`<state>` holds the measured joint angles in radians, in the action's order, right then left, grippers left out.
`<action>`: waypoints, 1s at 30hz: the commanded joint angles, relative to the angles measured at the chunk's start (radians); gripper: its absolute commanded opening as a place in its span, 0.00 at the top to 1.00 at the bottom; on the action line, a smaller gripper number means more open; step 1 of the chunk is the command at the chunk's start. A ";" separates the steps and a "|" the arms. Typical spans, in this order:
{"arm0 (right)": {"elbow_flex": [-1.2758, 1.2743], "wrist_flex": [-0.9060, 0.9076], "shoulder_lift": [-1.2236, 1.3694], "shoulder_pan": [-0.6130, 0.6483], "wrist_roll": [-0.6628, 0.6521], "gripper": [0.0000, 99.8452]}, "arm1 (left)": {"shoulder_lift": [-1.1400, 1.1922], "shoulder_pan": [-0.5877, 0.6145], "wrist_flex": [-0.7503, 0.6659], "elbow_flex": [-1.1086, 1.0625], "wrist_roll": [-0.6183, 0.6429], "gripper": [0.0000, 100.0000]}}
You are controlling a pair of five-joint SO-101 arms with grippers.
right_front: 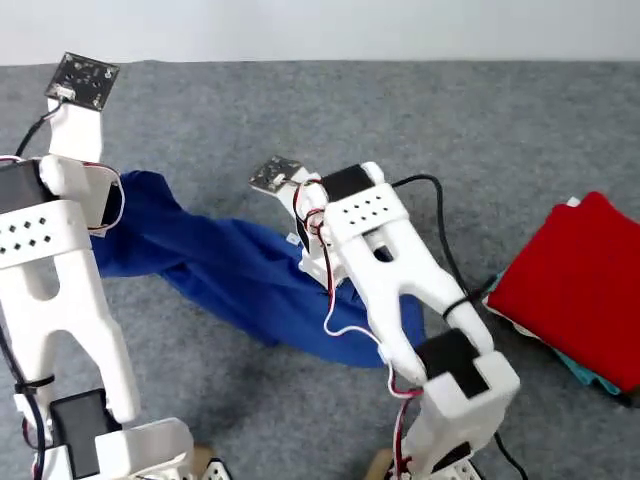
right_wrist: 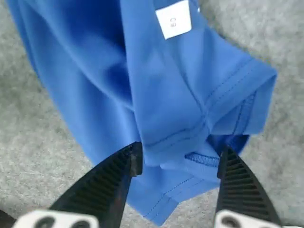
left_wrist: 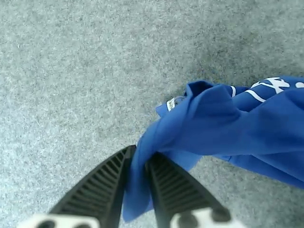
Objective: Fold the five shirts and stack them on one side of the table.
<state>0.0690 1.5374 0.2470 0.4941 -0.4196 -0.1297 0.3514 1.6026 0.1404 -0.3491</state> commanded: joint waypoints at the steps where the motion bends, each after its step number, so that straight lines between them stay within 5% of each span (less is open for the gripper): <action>1: 0.114 -0.007 0.047 -0.048 -0.011 0.74 | -0.046 0.008 -0.012 0.002 0.009 1.00; 14: 0.315 -0.004 0.254 -0.050 -0.012 0.74 | -0.054 0.008 -0.014 -0.051 0.009 1.00; 22: 0.311 -0.004 0.263 -0.050 -0.132 0.94 | -0.052 0.006 -0.015 -0.051 0.009 1.00; 30: 0.342 0.035 0.240 -0.067 -0.163 0.96 | -0.052 0.005 -0.015 -0.051 0.009 1.00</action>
<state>0.3330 1.5374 0.5217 0.4358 -0.5700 -0.1343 0.3514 1.6026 0.0852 -0.3491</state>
